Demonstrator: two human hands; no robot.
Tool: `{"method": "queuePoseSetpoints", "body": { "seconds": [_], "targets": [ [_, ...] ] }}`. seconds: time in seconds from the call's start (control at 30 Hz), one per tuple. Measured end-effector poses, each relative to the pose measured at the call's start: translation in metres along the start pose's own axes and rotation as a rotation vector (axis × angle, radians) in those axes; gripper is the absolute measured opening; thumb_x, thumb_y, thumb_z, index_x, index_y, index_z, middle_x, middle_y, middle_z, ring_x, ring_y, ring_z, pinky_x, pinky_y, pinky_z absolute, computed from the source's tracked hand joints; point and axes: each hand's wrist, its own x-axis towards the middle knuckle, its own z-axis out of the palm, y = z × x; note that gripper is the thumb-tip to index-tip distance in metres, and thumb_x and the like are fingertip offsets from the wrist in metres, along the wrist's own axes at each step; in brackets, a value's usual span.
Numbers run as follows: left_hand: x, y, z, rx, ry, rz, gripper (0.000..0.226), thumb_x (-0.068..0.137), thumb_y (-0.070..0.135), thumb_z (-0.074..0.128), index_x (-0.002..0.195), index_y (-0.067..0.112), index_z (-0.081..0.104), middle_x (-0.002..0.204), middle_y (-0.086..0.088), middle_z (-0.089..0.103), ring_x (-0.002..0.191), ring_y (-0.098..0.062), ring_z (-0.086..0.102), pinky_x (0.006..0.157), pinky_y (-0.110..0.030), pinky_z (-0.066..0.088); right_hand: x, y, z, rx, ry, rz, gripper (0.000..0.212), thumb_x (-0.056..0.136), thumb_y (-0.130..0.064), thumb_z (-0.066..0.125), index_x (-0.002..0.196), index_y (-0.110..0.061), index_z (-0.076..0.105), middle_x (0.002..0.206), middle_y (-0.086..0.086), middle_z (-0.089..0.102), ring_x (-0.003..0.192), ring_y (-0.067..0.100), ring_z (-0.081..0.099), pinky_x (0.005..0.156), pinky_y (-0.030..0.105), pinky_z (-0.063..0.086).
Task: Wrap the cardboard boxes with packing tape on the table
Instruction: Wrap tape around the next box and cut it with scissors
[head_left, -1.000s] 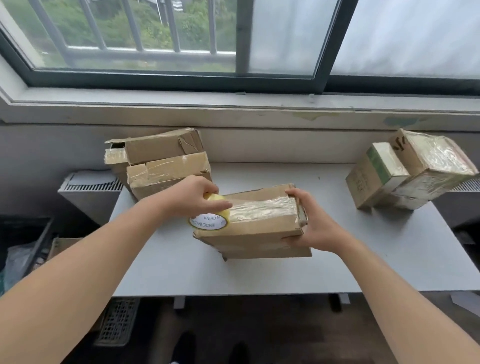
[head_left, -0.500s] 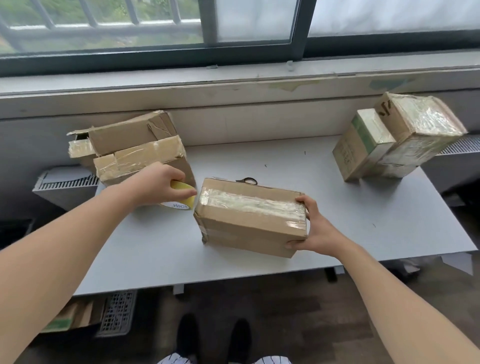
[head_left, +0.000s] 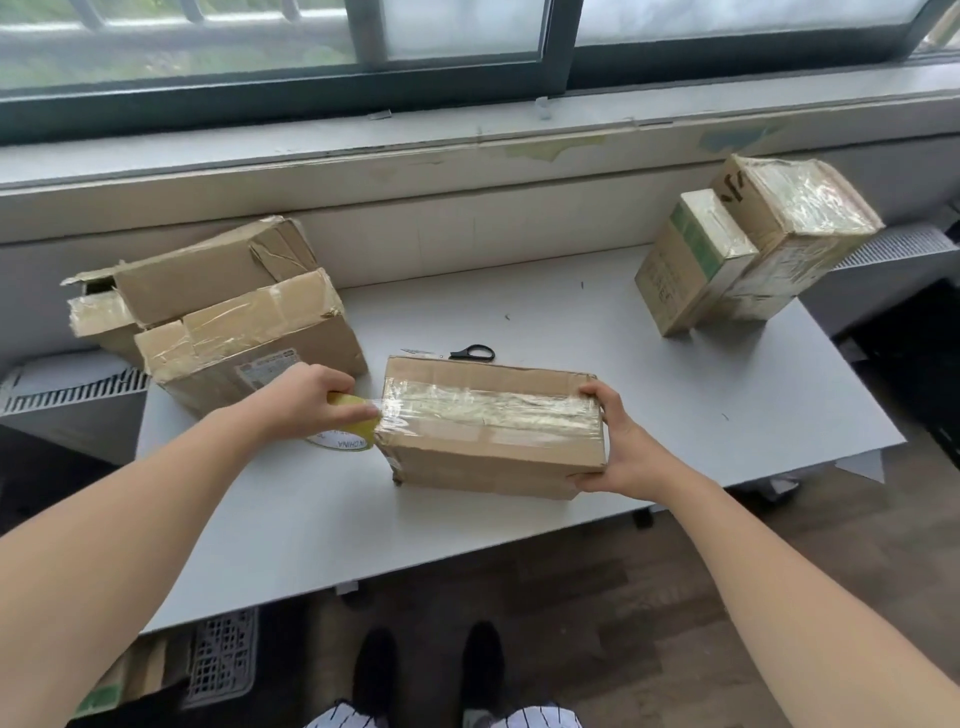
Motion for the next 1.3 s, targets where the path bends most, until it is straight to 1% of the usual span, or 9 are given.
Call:
{"method": "queuePoseSetpoints", "body": {
  "seconds": [0.1,0.2,0.3,0.4,0.6,0.7,0.87,1.17,1.3],
  "targets": [
    [0.005,-0.004,0.002,-0.062,-0.045,0.006,0.062,0.075,0.078,0.069,0.056,0.023,0.047,0.052,0.007,0.042,0.053,-0.010,0.041,0.055,-0.029,0.031,-0.010,-0.014,0.003,-0.018,0.047,0.060,0.117,0.071,-0.021,0.091,0.148,-0.054,0.010,0.152,-0.014,0.029,0.133,0.017,0.046,0.108,0.034,0.045],
    [0.011,-0.011,0.005,-0.131,-0.070,0.021,0.086,0.054,0.104,0.046,0.059,0.018,0.051,0.051,0.008,0.042,0.051,-0.009,0.040,0.052,-0.025,0.031,-0.023,-0.033,0.012,-0.250,0.113,0.177,0.120,0.077,-0.035,0.087,0.153,-0.057,-0.004,0.167,-0.016,0.005,0.149,0.022,0.031,0.114,0.053,0.039],
    [0.011,-0.018,0.012,-0.180,-0.083,0.057,0.079,0.059,0.099,0.050,0.059,0.020,0.055,0.050,0.009,0.044,0.052,-0.007,0.043,0.051,-0.024,0.032,-0.027,-0.053,0.027,-0.614,0.135,0.344,0.122,0.084,-0.051,0.076,0.157,-0.037,-0.021,0.169,-0.005,-0.018,0.158,0.030,0.001,0.122,0.064,0.018],
    [0.010,-0.022,0.015,-0.211,-0.099,0.082,0.074,0.062,0.097,0.052,0.058,0.024,0.056,0.050,0.009,0.044,0.050,-0.007,0.044,0.050,-0.024,0.031,-0.020,-0.081,0.043,-0.799,0.120,0.433,0.118,0.090,-0.059,0.064,0.159,-0.015,-0.021,0.168,0.005,-0.026,0.154,0.034,-0.023,0.120,0.071,0.002],
    [0.010,-0.021,0.016,-0.171,-0.127,0.103,0.055,0.077,0.076,0.059,0.060,0.023,0.057,0.057,0.003,0.050,0.056,-0.014,0.047,0.056,-0.033,0.035,0.015,-0.145,0.110,-0.730,0.116,0.392,0.123,0.089,-0.075,0.048,0.157,0.001,-0.020,0.165,0.023,-0.024,0.153,0.038,-0.022,0.126,0.054,-0.004],
    [0.011,-0.025,0.020,-0.170,-0.121,0.108,0.051,0.087,0.065,0.067,0.063,0.021,0.059,0.059,-0.001,0.052,0.059,-0.018,0.048,0.056,-0.034,0.035,0.036,-0.180,0.141,-0.665,0.132,0.342,0.121,0.089,-0.078,0.043,0.157,0.002,-0.018,0.164,0.026,-0.025,0.153,0.039,-0.024,0.126,0.050,-0.007],
    [0.008,-0.023,0.020,-0.170,-0.103,0.096,0.054,0.089,0.062,0.067,0.068,0.014,0.061,0.060,-0.003,0.053,0.060,-0.018,0.048,0.056,-0.034,0.034,0.058,-0.220,0.175,-0.614,0.147,0.283,0.118,0.090,-0.073,0.044,0.157,0.001,-0.018,0.164,0.023,-0.026,0.153,0.035,-0.026,0.126,0.048,-0.010],
    [0.000,-0.026,0.026,-0.191,-0.091,0.084,0.059,0.091,0.062,0.065,0.068,0.008,0.058,0.058,-0.004,0.051,0.058,-0.019,0.046,0.056,-0.035,0.033,0.055,-0.227,0.171,-0.665,0.033,0.160,0.116,0.091,-0.061,0.056,0.158,-0.004,-0.020,0.165,0.017,-0.029,0.153,0.031,-0.027,0.127,0.048,-0.008],
    [-0.007,-0.016,0.023,-0.192,-0.081,0.070,0.052,0.091,0.063,0.064,0.058,0.025,0.049,0.057,0.003,0.050,0.057,-0.014,0.048,0.053,-0.034,0.033,0.070,-0.226,0.134,-0.768,-0.046,0.148,0.132,0.079,-0.055,0.078,0.159,-0.022,-0.022,0.167,0.011,-0.027,0.153,0.038,-0.024,0.122,0.067,-0.001]
  ]
}}
